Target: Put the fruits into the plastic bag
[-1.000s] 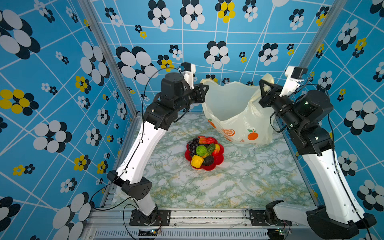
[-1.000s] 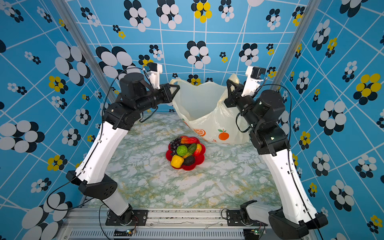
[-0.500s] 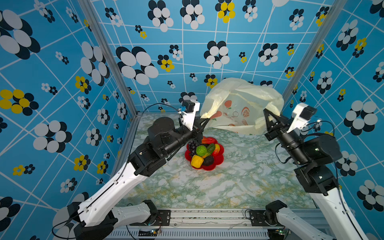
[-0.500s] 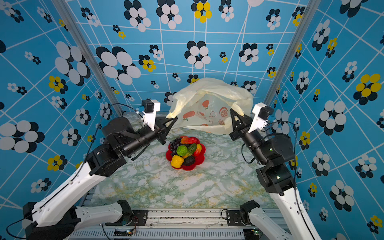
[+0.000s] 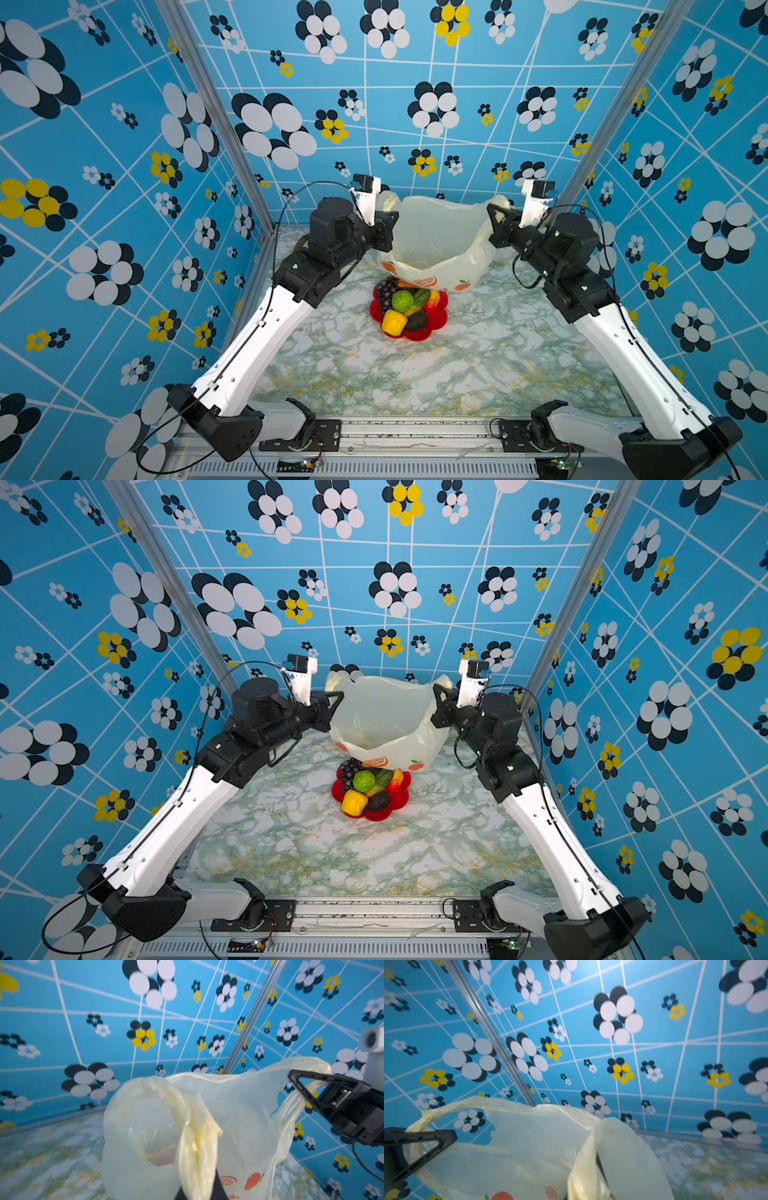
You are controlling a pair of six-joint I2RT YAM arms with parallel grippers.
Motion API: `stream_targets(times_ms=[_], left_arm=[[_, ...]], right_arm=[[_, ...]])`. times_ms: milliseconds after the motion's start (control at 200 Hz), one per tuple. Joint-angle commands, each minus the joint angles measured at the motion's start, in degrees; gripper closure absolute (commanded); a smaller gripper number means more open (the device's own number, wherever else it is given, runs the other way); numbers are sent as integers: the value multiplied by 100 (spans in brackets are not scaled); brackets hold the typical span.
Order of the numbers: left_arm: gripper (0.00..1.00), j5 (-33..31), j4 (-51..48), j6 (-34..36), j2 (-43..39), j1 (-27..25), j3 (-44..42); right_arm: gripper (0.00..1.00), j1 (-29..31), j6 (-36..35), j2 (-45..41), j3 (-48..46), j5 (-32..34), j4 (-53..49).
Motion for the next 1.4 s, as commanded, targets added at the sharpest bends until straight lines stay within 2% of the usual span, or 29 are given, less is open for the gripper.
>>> stream_targets(times_ms=[0,130,270,385,535,580,660,780,915,1080,1200,1285,1395], left_arm=[[100,5,-607,356,-99,345,372],[100,-426,-498,703,-776,672,129],[100,-896,-227,969,-1734,703,-823],[100,-1178,-208,772,-2353,732,-1963],[100,-1202,-10,127,-2921,874,-3721],[100,-1182,51,-38,-3055,911,-4071],[100,-1199,136,-206,-3240,1015,-4451],[100,-1090,147,-221,-3182,1340,-4463],[100,-634,32,-23,-2841,1926,-3780],[100,-622,-152,455,-2631,2196,-2801],[100,-768,-144,574,-2902,2196,-2616],[100,-762,-149,499,-3141,2204,-2736],[100,-686,-196,338,-3346,2188,-3074]], right_arm=[[100,205,297,742,609,-433,1000],[100,587,311,1608,1557,-632,1559],[100,849,661,2391,1975,-970,1988],[100,961,726,2811,1705,-1120,2024],[100,970,859,3133,1095,-1070,2210],[100,971,909,3222,838,-1082,2234],[100,965,1000,3410,974,-1138,2180],[100,1012,1057,3865,1851,-1302,1893],[100,1188,1157,4649,3315,-1457,1655],[100,1441,1210,6088,6380,-2013,1051],[100,1504,1341,7166,8581,-2216,551],[100,1450,1478,7241,8639,-2418,423],[100,1419,1324,6781,7493,-2774,92]])
